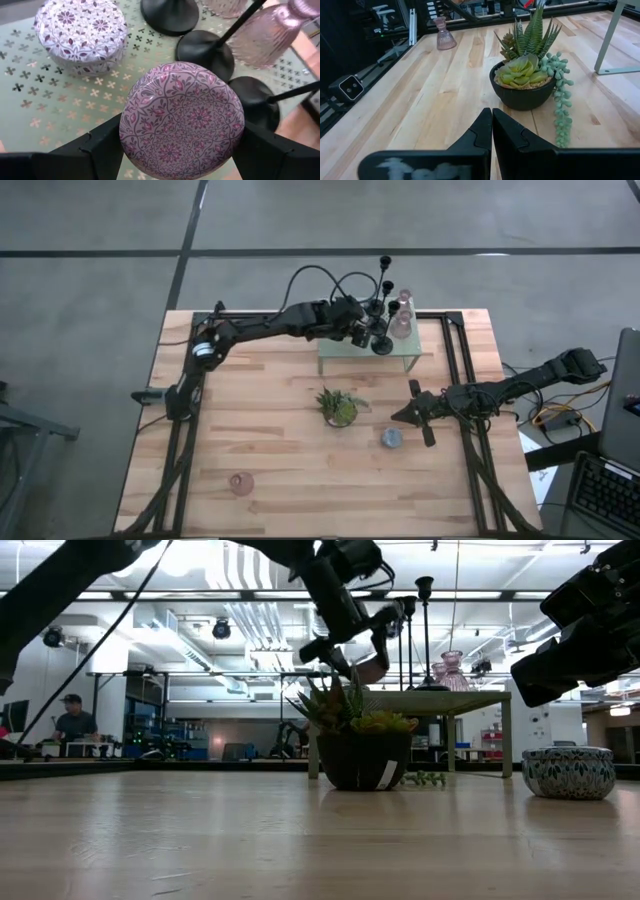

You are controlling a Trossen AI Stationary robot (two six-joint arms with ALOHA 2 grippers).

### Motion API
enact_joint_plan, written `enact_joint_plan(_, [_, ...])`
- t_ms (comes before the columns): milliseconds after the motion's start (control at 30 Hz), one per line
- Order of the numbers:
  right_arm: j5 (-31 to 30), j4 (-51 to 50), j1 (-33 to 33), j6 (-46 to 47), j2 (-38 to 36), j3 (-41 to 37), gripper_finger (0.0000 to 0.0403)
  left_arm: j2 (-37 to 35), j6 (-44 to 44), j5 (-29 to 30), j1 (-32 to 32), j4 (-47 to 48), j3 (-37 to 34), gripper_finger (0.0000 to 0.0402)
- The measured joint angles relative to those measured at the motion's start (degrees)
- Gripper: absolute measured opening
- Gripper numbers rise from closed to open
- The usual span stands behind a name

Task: Pick & Place candle stick holders
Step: Put the left pink scented candle on the shelf

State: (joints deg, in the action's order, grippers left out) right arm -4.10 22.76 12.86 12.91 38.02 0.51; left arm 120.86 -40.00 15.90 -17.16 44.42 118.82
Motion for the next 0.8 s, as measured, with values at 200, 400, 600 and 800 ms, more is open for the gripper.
enact_joint_plan(200, [0.0,0.0,0.0,0.0,0.0,0.0,0.0009,1.1,-0.1,-0.4,-0.4,0.7,0.0,0.0305])
enact_joint_plan(400, [0.0,0.0,0.0,0.0,0.0,0.0,0.0009,1.5,-0.8,-1.5,-0.8,0.7,0.0,0.0305])
enact_joint_plan(600, [0.0,0.0,0.0,0.0,0.0,0.0,0.0009,2.0,-0.6,-1.5,-0.9,0.6,0.0,0.0306])
enact_joint_plan(800, [0.0,0.0,0.0,0.0,0.0,0.0,0.0009,2.0,-0.4,-0.9,-0.9,0.5,0.0,0.0343])
